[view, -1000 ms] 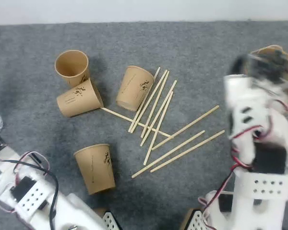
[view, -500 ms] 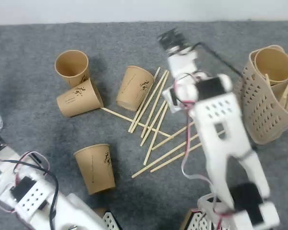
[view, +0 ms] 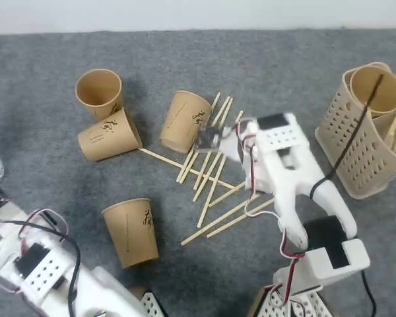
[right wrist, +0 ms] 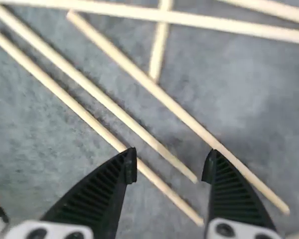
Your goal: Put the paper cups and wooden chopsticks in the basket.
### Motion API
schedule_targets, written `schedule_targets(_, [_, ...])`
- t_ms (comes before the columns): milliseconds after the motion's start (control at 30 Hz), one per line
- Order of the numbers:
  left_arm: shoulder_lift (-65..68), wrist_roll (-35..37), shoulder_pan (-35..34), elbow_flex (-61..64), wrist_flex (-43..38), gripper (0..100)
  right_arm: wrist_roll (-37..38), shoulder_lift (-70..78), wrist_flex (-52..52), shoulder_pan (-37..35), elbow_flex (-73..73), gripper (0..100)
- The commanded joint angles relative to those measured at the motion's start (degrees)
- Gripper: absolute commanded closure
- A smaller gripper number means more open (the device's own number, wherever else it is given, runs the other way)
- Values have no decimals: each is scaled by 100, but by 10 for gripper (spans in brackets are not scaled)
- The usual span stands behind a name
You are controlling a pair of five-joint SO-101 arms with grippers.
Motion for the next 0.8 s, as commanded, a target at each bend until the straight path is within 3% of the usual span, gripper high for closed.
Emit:
schedule_targets(0, [-105, 70, 167, 40, -229, 834, 624, -48, -303, 92, 308, 777])
schedule_targets(167, [-105, 70, 229, 215, -598, 834, 1363, -48, -13, 92, 360, 779])
schedule_targets(400, [-105, 70, 202, 224, -598, 834, 1802, 22, -207, 110, 492, 779])
schedule_targets(767, [-105, 70, 220, 224, -607, 834, 1908, 4, -523, 330, 967, 780])
